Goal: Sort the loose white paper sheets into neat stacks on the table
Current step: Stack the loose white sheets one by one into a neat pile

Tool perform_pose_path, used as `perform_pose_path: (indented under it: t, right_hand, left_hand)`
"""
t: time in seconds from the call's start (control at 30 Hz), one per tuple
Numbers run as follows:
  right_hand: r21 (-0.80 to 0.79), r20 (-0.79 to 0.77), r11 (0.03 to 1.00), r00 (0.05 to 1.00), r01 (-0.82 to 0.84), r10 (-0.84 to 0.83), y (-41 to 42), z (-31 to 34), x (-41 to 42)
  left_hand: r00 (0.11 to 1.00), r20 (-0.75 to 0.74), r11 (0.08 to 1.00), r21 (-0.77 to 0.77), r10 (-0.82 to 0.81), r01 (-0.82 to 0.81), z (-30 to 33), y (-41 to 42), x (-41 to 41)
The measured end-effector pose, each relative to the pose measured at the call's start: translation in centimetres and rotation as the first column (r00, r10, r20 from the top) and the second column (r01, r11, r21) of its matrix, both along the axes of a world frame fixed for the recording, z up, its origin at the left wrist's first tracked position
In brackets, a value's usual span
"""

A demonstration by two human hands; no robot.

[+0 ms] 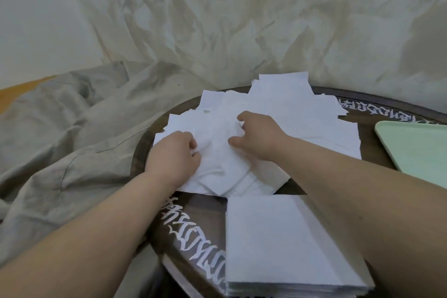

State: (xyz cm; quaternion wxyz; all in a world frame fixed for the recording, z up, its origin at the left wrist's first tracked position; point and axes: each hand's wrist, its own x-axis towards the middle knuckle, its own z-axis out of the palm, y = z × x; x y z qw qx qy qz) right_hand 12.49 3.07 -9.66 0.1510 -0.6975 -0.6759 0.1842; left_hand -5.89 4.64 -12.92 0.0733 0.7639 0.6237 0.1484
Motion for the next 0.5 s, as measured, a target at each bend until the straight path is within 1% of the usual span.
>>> perform_pose_path:
  t: [0.1, 0.17, 0.2, 0.27, 0.37, 0.43, 0.5]
  right_hand:
    - [-0.013, -0.171, 0.999, 0.984, 0.044, -0.046, 0.4, 0.0, -0.8]
    - [-0.045, -0.281, 0.994, 0.954, 0.098, -0.107, 0.7, -0.1, -1.4]
    - [-0.067, -0.307, 0.992, 0.943, 0.111, -0.126, 0.7, -0.1, -1.6]
    - [-0.076, -0.272, 0.991, 0.954, 0.11, -0.127, 1.0, -0.2, -2.1]
    - [-0.043, -0.12, 0.998, 0.992, 0.041, -0.046, 1.3, -0.5, -2.8]
    - [-0.068, -0.053, 0.997, 0.998, -0.02, 0.016, 1.3, -0.7, -3.4]
    - [-0.082, -0.028, 0.996, 0.999, -0.037, 0.035, 0.9, -0.5, -3.6]
  left_hand:
    - [0.994, 0.109, 0.996, 0.083, -0.023, 0.014, -0.1, -0.4, -0.3]
    - [0.977, 0.181, 0.992, 0.075, -0.11, 0.098, -0.3, -0.8, -0.1]
    - [0.969, 0.191, 0.987, 0.055, -0.159, 0.151, -0.4, -1.1, 0.1]
    - [0.952, 0.211, 0.975, 0.019, -0.222, 0.223, -0.6, -1.4, 0.1]
    - [0.925, 0.275, 0.963, 0.011, -0.263, 0.27, -0.6, -1.3, -0.4]
    - [0.92, 0.261, 0.954, 0.015, -0.292, 0.298, -0.2, -1.2, -0.6]
    - [0.925, 0.227, 0.95, 0.018, -0.306, 0.31, 0.3, -1.2, -0.6]
